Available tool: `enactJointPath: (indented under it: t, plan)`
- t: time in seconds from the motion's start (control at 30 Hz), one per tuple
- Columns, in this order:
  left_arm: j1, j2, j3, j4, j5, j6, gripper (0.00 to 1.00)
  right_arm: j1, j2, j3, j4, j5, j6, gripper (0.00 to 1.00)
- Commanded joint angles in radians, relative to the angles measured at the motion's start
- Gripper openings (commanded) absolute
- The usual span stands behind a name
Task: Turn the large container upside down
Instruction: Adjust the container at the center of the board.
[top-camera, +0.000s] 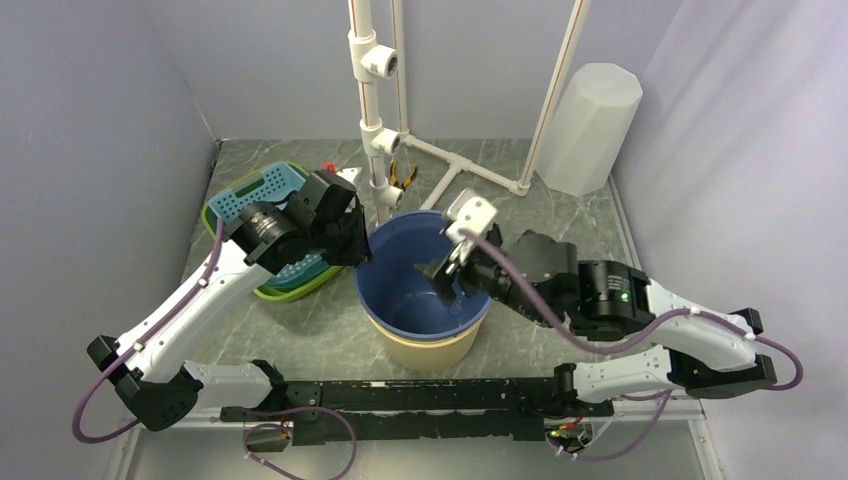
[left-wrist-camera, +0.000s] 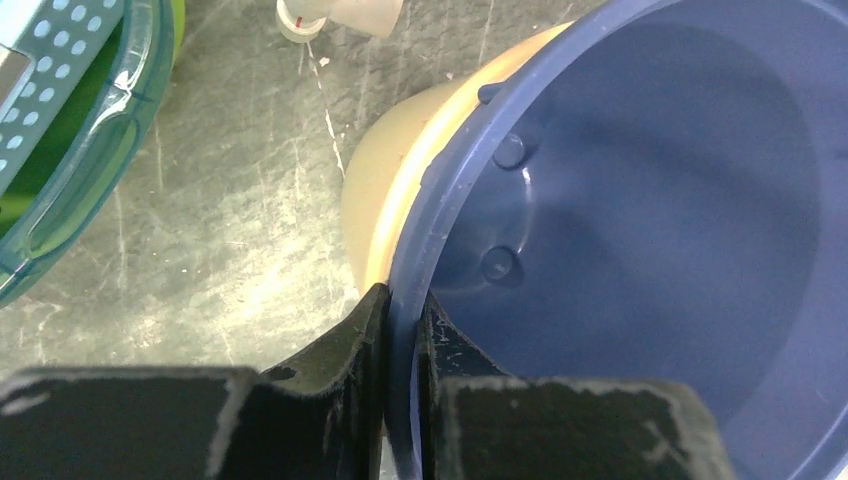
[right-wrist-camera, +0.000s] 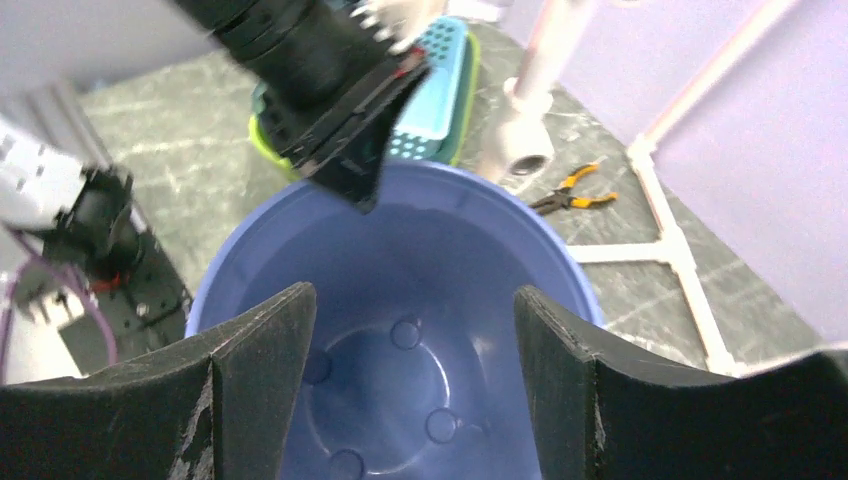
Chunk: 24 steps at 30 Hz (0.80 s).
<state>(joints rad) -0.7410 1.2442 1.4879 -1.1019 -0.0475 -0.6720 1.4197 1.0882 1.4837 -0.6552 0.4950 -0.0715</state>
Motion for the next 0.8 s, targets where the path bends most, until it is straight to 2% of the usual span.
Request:
enactJointPath:
  t: [0.0,0.1,0.2,0.27,0.4,0.5,0.67,0.77]
  plan:
    - [0.002,-0.041,0.032,0.017,-0.015,-0.003,0.03,-0.050,0.022,0.125,-0.211,0.218,0.213,0.76]
    - [0.002,-0.039,0.028,0.032,-0.009,-0.004,0.03,-0.219,0.033,0.169,-0.370,0.108,0.327,0.76]
    - [0.002,-0.037,0.029,0.042,-0.005,-0.010,0.03,-0.456,0.038,0.156,-0.426,-0.129,0.359,0.76]
    - [0.002,-0.039,0.031,0.047,-0.003,-0.011,0.03,-0.545,0.070,0.155,-0.473,-0.207,0.371,0.76]
    - [0.002,-0.043,0.028,0.055,0.004,-0.013,0.03,-0.580,0.152,0.168,-0.523,-0.318,0.349,0.67]
    - [0.002,-0.044,0.024,0.056,0.015,-0.021,0.03,-0.584,0.132,0.174,-0.496,-0.348,0.346,0.66]
    - [0.002,-0.055,0.017,0.066,0.021,-0.020,0.03,-0.592,0.145,0.160,-0.573,-0.278,0.378,0.67]
    - [0.002,-0.060,0.014,0.075,0.026,-0.021,0.03,-0.597,0.163,0.130,-0.591,-0.308,0.371,0.61]
